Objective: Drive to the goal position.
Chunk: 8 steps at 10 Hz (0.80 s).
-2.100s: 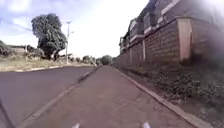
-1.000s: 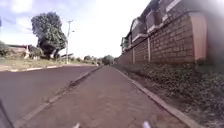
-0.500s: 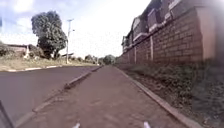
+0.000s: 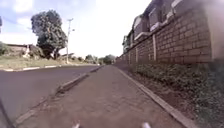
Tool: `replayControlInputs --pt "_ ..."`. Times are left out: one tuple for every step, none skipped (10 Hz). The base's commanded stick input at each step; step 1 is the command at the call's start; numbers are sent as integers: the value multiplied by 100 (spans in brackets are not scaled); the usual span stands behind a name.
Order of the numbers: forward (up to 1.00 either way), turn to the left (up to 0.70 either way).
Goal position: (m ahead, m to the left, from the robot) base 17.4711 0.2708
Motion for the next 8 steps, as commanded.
replayControlInputs --pt "70 0" --pt "70 0" --pt "70 0" --pt "70 0" --pt "70 0" --pt "70 0" --pt "70 0" --pt "70 0"
